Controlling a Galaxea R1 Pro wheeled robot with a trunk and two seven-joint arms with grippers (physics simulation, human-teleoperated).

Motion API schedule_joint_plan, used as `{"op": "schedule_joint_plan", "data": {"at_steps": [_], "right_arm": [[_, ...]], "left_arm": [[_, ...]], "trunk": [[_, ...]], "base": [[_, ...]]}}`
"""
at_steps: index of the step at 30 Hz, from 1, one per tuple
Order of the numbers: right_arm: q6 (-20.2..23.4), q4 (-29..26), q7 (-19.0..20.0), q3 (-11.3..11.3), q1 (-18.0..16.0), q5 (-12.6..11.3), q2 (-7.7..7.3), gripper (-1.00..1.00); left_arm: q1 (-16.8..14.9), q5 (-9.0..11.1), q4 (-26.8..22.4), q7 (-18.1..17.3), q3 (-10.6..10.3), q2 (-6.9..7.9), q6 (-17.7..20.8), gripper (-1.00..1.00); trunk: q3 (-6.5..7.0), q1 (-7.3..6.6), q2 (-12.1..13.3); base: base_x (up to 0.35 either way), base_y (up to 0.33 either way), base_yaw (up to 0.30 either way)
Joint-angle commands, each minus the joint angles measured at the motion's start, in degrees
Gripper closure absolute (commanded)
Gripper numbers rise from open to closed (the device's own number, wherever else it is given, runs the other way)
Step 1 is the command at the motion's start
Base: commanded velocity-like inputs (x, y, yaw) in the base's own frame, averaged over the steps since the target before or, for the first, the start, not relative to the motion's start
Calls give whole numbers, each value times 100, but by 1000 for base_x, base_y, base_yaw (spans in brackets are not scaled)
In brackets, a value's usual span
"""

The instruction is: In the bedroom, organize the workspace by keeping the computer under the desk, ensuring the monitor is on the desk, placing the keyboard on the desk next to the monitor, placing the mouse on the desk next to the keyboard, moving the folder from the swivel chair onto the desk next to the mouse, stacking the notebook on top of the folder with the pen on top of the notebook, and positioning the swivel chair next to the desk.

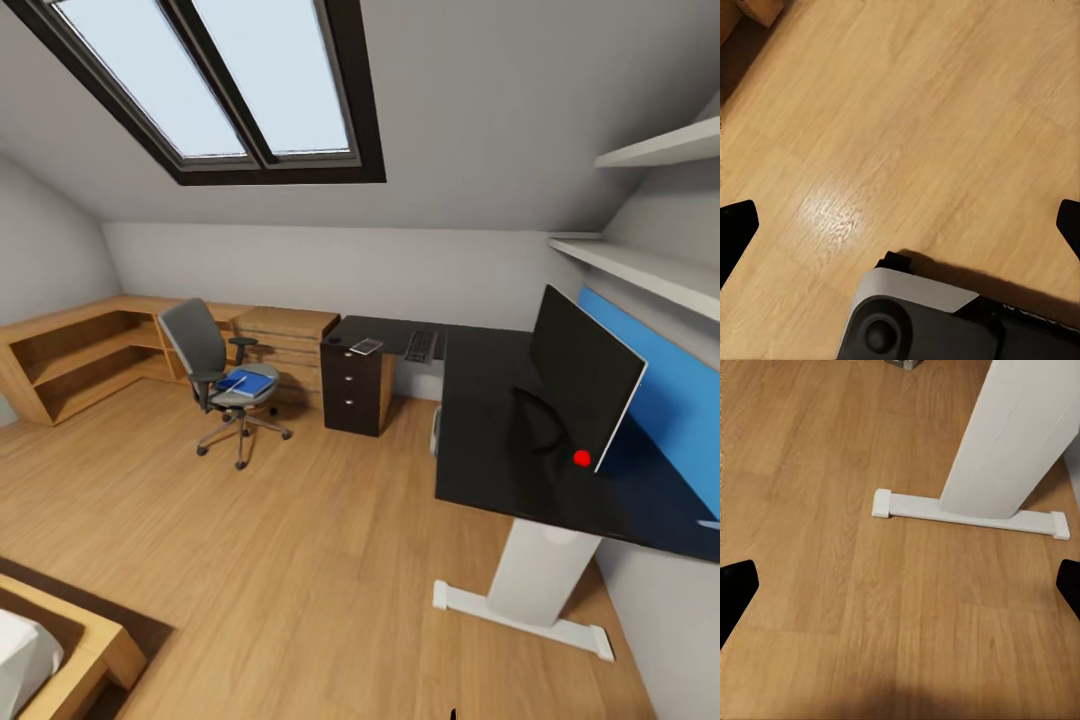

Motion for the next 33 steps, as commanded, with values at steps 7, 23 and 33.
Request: {"op": "schedule_joint_plan", "data": {"at_steps": [7,23,33], "right_arm": [[-27,1,-32,52,-8,-46,-3,-100],[-26,0,260,62,-8,-54,3,-100],[-16,1,285,70,-8,-58,41,-100]], "left_arm": [[-1,52,66,25,-38,10,-43,-100],[-1,51,78,27,-30,19,-53,-100],[-2,54,86,2,-30,26,-38,-100]], "trunk": [[-7,3,-7],[-7,3,-7],[-7,3,-7]], "base": [[86,97,0],[3,281,-88],[150,276,-5]]}}
